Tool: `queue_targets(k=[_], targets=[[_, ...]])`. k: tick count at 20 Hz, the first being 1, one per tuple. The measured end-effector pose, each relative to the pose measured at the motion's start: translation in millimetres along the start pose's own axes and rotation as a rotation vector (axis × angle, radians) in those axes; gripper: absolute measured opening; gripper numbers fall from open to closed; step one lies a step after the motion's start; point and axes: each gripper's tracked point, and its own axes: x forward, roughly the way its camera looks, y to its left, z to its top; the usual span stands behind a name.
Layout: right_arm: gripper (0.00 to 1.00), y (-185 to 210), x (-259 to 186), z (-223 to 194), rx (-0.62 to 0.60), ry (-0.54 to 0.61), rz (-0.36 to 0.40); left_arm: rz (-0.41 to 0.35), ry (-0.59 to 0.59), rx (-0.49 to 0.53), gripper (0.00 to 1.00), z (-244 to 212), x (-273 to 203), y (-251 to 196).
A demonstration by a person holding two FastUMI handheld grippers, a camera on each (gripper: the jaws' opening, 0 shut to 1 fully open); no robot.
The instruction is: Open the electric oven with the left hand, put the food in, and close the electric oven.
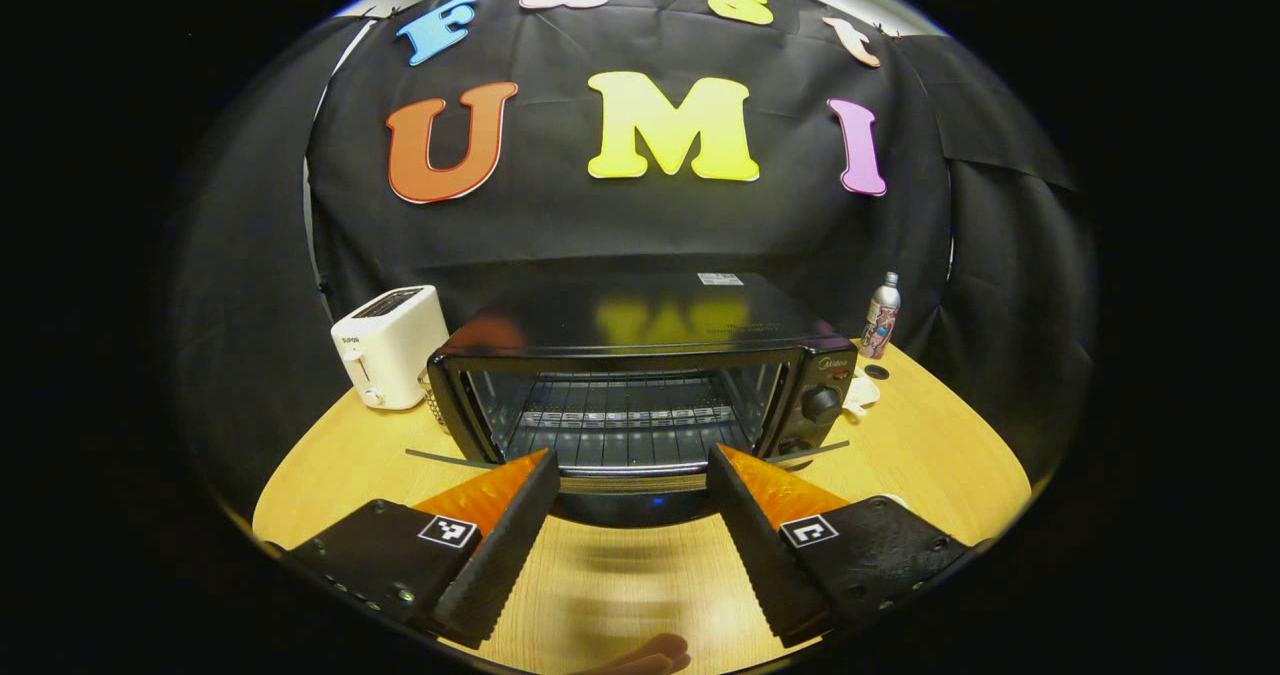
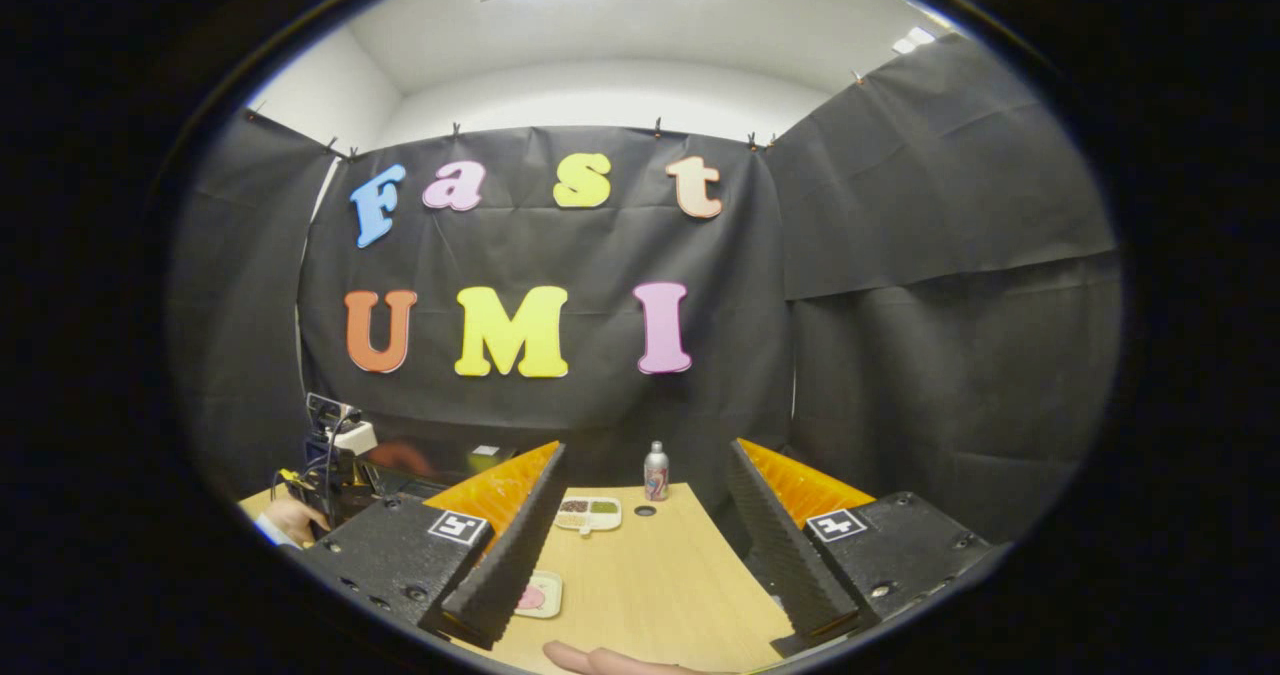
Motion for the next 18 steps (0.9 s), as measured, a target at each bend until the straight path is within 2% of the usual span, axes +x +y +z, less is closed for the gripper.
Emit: queue_targets(k=[2,3,4,12,18], targets=[[0.96,0.6,-2.3,-0.8,0.003,0.004,-0.002,0.001,0.006,-0.003,0.95,-10.6,-3.2,-1.4],[1.0,3.7,-3.8,-0.6,0.004,0.004,0.002,0.002,0.006,-0.001,0.95,-15.8,-5.8,-1.9],[0.96,6.6,-5.7,-0.4,0.004,0.002,0.01,0.002,0.002,0.0,0.95,-20.8,-8.4,-2.0],[0.96,22.8,-18.9,-1.6,-0.004,0.0,0.039,0.001,0.045,-0.005,0.95,-83.7,-26.4,-5.8],[0.96,31.7,-20.6,-11.2,-0.019,0.014,0.048,-0.001,0.128,-0.021,0.95,-127.9,-25.4,-6.2]])
